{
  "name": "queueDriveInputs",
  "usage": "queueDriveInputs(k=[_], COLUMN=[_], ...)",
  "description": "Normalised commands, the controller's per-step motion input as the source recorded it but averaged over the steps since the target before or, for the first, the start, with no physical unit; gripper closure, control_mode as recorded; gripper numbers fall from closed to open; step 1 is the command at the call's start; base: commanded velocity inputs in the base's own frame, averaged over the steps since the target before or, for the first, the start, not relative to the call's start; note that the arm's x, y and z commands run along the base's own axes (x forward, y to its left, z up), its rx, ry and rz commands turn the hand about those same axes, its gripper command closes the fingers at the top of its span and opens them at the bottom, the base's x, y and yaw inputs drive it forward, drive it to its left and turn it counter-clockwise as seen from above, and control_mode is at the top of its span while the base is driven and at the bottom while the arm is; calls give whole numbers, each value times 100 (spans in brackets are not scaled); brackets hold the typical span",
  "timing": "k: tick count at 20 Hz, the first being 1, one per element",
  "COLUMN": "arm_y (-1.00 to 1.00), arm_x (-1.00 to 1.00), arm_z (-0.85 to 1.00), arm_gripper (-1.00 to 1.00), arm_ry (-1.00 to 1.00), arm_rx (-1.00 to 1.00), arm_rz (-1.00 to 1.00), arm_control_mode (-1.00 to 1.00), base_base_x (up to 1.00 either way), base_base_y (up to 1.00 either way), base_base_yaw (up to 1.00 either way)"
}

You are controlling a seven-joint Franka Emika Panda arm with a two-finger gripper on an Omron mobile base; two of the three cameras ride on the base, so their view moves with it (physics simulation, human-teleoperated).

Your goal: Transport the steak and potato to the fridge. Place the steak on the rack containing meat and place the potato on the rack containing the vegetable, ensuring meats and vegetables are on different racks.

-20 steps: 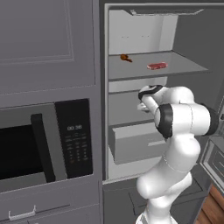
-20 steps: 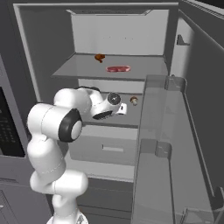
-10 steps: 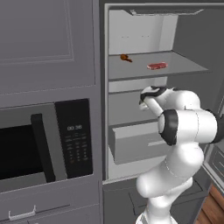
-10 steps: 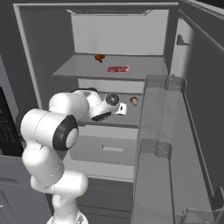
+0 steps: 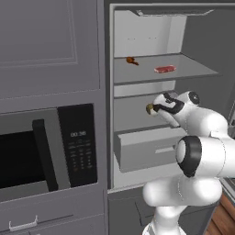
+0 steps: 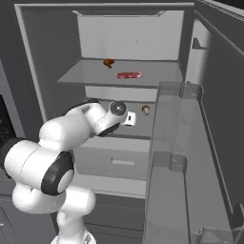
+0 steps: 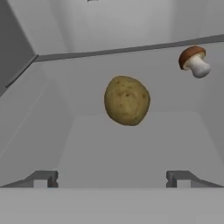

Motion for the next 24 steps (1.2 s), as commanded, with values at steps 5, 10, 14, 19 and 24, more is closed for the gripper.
queueDriveInputs(k=[5, 10, 14, 19, 24], arm_y=[0, 0, 3, 1, 0], arm_x=[-96, -96, -86, -86, -99], arm_z=[30, 51, 85, 90, 67], arm_gripper=[-100, -100, -100, -100, -100], arm_ry=[-4, 0, 2, 8, 2], arm_rx=[0, 0, -3, -4, -8], arm_rz=[0, 0, 0, 0, -1], arm_control_mode=[-100, -100, -100, -100, -100], base_base_x=[0, 0, 0, 0, 0], base_base_y=[0, 0, 0, 0, 0], base_base_yaw=[0, 0, 0, 0, 0])
